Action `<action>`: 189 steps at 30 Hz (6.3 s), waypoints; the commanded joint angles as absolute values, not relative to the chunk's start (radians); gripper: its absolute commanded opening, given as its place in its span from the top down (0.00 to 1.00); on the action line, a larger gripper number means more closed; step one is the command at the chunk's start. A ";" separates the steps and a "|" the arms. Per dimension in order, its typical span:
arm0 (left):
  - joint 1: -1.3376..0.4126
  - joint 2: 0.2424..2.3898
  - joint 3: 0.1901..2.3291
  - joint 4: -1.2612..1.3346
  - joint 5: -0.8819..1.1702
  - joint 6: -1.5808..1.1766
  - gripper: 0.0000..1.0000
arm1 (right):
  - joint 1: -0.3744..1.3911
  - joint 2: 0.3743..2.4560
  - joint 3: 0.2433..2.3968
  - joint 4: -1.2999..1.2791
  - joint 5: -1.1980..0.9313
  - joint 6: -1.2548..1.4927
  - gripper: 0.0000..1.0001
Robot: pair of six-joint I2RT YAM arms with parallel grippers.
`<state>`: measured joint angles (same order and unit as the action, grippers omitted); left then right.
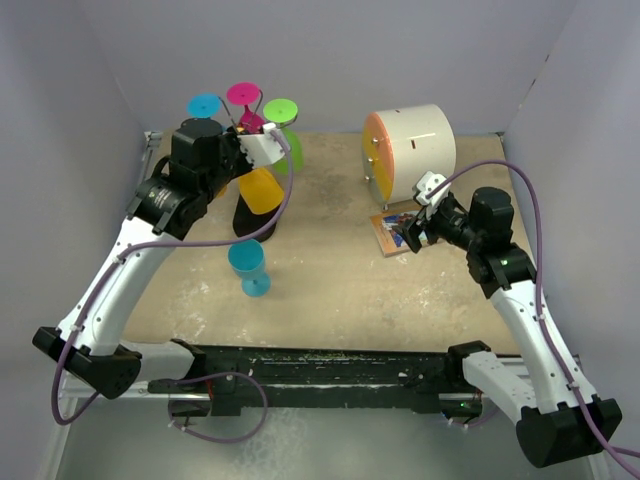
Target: Place the wine glass upside down on the wine glass rack
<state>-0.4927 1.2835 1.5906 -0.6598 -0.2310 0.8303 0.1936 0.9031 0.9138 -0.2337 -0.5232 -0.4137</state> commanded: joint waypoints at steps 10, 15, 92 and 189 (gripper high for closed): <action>-0.499 1.283 1.570 -0.625 -0.332 0.861 1.00 | 0.184 0.886 0.911 -0.206 -0.560 -0.425 0.16; -0.499 1.276 1.566 -0.633 -0.350 0.867 1.00 | 0.181 0.888 0.910 -0.207 -0.563 -0.427 0.15; -0.500 1.163 1.470 -0.754 0.047 0.904 0.66 | 0.115 0.882 0.910 -0.215 -0.600 -0.425 0.14; -0.469 1.136 1.463 -1.284 0.965 0.916 1.00 | 0.056 0.901 0.910 -0.222 -0.568 -0.444 0.12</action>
